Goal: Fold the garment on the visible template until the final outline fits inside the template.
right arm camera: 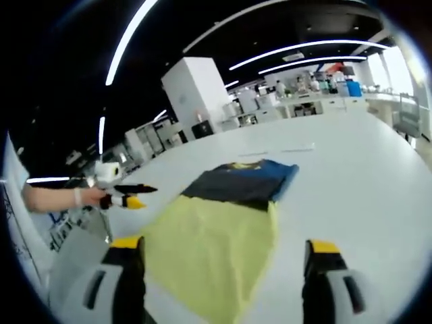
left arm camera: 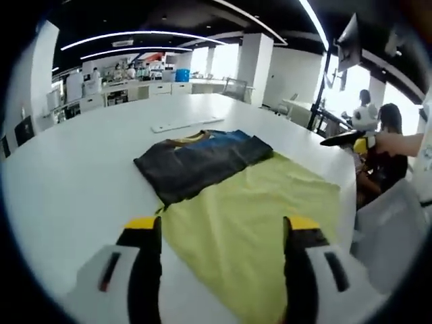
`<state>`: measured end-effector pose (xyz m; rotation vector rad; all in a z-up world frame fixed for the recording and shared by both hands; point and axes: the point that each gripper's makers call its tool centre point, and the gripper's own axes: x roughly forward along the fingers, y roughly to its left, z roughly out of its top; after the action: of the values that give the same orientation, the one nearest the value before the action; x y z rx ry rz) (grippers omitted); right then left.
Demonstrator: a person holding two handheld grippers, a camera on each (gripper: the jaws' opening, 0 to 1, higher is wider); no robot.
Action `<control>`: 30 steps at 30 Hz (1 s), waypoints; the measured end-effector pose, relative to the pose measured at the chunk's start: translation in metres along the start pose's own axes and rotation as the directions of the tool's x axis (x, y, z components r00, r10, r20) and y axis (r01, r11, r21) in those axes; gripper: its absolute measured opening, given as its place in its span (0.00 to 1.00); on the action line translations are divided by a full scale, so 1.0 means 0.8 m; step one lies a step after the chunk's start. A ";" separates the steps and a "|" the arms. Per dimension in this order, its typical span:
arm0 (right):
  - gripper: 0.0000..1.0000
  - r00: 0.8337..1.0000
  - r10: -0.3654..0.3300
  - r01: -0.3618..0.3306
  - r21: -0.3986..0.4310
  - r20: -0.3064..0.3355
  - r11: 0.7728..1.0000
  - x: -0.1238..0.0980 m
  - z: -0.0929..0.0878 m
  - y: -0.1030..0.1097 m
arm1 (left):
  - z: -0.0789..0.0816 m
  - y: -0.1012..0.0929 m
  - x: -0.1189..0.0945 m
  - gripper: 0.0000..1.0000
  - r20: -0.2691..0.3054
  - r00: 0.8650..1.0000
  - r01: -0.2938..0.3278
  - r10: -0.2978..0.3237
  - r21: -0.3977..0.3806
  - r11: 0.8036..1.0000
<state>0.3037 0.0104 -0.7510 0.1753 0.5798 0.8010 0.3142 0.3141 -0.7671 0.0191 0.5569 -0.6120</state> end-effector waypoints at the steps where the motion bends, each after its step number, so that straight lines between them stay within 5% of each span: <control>1: 0.99 1.000 0.001 -0.001 -0.006 -0.009 1.000 -0.002 -0.003 0.000 | -0.002 0.001 0.000 0.71 -0.001 1.000 0.006 -0.006 -0.007 1.000; 11: 0.89 0.995 -0.023 0.019 -0.039 -0.093 0.999 -0.007 -0.034 -0.013 | -0.038 -0.032 -0.006 0.63 -0.078 0.994 0.067 -0.070 -0.030 0.997; 15: 0.87 0.988 -0.028 0.016 -0.075 -0.155 0.997 -0.009 -0.065 -0.012 | -0.075 -0.057 -0.014 0.67 -0.189 0.968 0.154 -0.166 -0.077 0.985; 22: 0.83 0.983 -0.024 0.014 -0.058 -0.180 0.998 -0.010 -0.087 -0.009 | -0.097 -0.063 -0.020 0.63 -0.237 0.958 0.133 -0.159 -0.125 0.983; 30: 0.57 0.977 -0.047 0.021 -0.124 -0.207 0.992 -0.016 -0.089 -0.009 | -0.125 -0.085 -0.042 0.54 -0.307 0.932 0.111 -0.191 -0.260 0.959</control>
<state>0.2618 -0.0085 -0.8075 -0.0314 0.7288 0.8243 0.2048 0.2938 -0.8260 -0.1531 0.9631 -0.6949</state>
